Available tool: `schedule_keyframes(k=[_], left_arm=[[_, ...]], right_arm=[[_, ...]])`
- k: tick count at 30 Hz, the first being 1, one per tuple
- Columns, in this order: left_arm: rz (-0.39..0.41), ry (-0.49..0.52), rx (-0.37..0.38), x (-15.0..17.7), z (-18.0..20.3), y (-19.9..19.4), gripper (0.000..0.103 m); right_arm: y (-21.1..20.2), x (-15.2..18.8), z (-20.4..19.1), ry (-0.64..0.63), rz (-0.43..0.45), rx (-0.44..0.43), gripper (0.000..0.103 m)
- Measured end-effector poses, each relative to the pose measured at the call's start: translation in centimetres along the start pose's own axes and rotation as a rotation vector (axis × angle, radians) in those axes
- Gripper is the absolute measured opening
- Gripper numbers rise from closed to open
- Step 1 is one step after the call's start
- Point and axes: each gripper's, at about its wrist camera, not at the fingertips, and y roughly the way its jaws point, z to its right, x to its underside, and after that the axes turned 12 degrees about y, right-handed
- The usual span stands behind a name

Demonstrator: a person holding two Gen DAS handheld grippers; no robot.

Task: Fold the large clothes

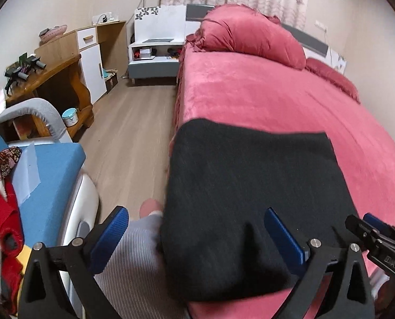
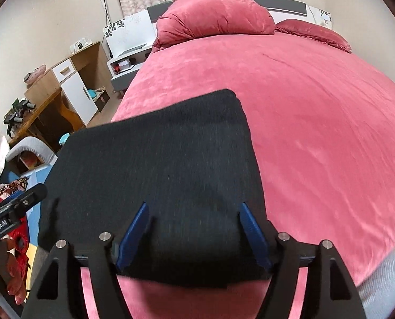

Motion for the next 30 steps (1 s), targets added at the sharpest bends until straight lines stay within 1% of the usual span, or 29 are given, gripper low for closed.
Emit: schedule_keyframes(k=[2,6,8,11,13,15,18,19,30], left_arm=[[-0.004,0.013,-0.009,0.6,0.7,-0.6,0.103],[0.014,0.028,-0.024,1.9,1.8,-2.1,0.103],[0.018,0.042,-0.015,2.6,2.4,-2.7,0.103],[0.002,0.066,0.004,4.0,3.6,-3.1,0.103],[-0.023,0.087,0.015,4.7,4.5,-3.1,0.103],[-0.038,0.096,0.017,4.9,4.9,-3.0,0.103],[-0.038,0.100,0.004,5.1,5.3,-3.2,0.103],[-0.037,0.100,0.005,5.1,5.4,-3.3,0.103],[-0.049,0.090,0.001,5.3,5.3,-3.0,0.103]], right_arm=[[-0.6,0.6,0.0,-0.001,0.003,0.003,0.073],[-1.8,1.4,0.1,0.001,0.030,0.013,0.073],[-2.2,1.9,0.1,-0.002,0.042,0.026,0.073],[-2.6,2.7,0.2,-0.018,0.048,0.040,0.073],[-2.8,3.3,-0.1,-0.055,0.055,0.044,0.073],[-2.9,4.1,-0.5,-0.108,0.054,0.059,0.073],[-2.6,5.1,-0.6,-0.124,0.015,0.022,0.074],[-2.7,5.2,-0.6,-0.125,0.012,0.023,0.073],[-3.4,5.2,-0.3,-0.111,0.047,0.004,0.073]])
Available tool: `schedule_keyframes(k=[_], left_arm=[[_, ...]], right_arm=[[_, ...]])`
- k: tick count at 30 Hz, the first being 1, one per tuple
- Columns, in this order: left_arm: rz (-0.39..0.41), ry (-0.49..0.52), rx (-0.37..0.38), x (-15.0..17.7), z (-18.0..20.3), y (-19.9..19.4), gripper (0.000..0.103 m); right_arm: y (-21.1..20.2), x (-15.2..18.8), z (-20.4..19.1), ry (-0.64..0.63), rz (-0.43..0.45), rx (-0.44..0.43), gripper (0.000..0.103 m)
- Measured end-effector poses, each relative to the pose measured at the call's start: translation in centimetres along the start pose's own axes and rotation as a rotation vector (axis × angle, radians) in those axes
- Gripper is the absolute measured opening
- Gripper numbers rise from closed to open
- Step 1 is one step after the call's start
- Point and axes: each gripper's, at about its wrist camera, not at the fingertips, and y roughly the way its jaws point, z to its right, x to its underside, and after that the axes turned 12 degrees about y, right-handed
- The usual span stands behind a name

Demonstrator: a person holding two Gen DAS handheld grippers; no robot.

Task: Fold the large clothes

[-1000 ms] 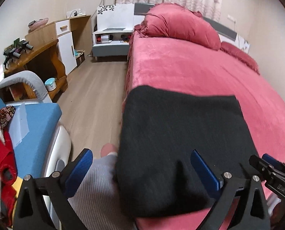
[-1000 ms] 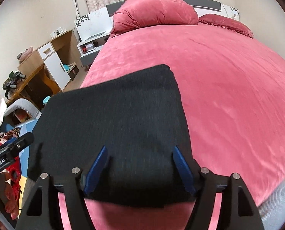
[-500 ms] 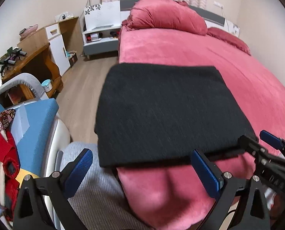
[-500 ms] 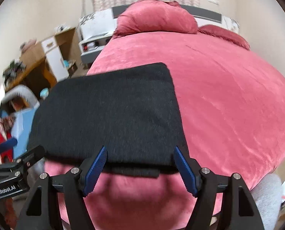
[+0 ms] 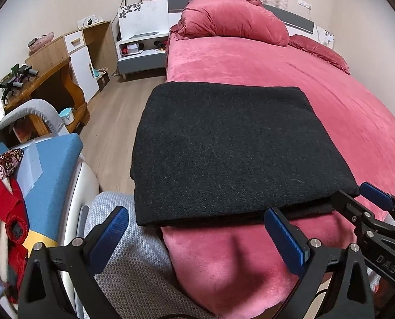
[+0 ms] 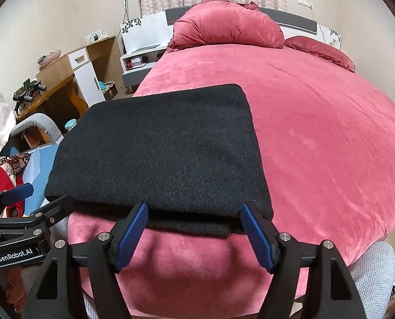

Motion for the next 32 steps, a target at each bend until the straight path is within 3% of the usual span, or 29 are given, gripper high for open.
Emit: schedule_keyframes(k=[32], left_arm=[[0.038,0.042,-0.023,-0.17,0.90,-0.77,0.100]], right_arm=[[-0.13,-0.05,0.52,0.029,-0.007,-0.004,0.074]])
